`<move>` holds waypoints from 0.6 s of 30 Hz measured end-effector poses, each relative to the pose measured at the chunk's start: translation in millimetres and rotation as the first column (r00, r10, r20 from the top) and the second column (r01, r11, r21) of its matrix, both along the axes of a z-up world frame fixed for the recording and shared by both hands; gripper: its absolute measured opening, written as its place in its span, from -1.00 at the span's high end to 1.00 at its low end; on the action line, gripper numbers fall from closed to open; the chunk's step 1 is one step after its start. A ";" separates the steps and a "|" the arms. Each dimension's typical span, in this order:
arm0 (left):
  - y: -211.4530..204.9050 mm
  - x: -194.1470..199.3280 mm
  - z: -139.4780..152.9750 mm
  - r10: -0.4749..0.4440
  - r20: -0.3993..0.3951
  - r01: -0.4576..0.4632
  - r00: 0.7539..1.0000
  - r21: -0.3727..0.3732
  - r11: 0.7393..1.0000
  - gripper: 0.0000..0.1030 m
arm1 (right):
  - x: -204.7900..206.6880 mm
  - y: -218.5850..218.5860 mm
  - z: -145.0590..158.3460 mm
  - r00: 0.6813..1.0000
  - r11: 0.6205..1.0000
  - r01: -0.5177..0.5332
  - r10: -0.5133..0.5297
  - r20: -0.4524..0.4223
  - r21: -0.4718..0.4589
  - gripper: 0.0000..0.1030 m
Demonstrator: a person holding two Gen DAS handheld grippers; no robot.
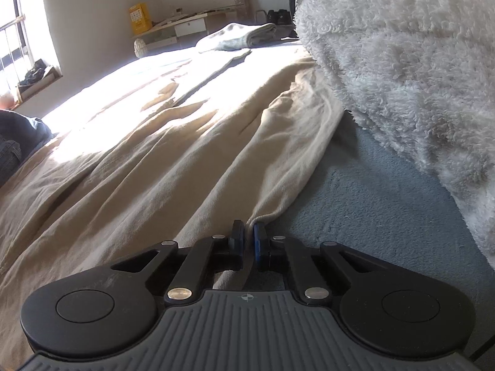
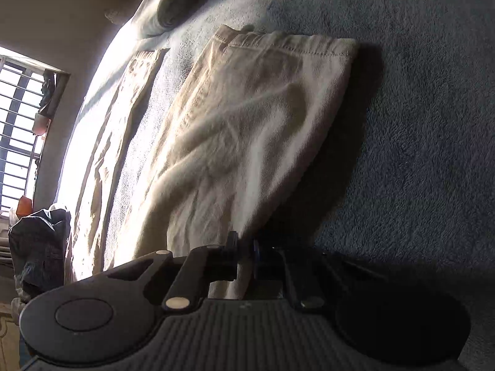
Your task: Fold clothes
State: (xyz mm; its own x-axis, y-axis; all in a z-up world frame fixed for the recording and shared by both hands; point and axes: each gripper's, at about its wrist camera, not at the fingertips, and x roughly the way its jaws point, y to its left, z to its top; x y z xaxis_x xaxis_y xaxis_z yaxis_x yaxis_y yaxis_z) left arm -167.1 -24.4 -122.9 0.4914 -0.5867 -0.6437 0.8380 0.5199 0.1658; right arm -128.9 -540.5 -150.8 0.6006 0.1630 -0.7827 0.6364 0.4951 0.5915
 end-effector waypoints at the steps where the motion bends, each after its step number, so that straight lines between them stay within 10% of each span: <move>1: 3.0 0.6 2.8 0.010 -0.019 -0.010 1.000 -0.017 1.000 0.93 | -1.2 1.0 2.7 1.000 1.000 -0.001 0.001 0.005 -0.006 0.88; 6: 24.9 9.6 20.4 0.007 -0.203 -0.037 0.979 -0.141 0.989 0.96 | -17.9 3.8 27.3 1.000 0.999 -0.015 0.015 0.010 -0.037 0.89; 18: 31.1 14.6 3.8 -0.007 -0.355 -0.046 0.935 -0.141 0.989 0.78 | -23.9 -19.8 11.0 0.997 0.999 0.001 -0.004 -0.082 -0.032 0.55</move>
State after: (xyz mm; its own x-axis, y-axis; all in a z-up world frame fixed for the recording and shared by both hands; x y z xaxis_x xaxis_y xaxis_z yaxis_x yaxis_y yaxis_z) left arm -152.5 6.7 -119.1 0.2597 -0.6788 -0.6869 0.8176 0.5331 -0.2177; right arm -152.8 -560.2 -139.8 0.5345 0.1354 -0.8343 0.6836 0.5112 0.5209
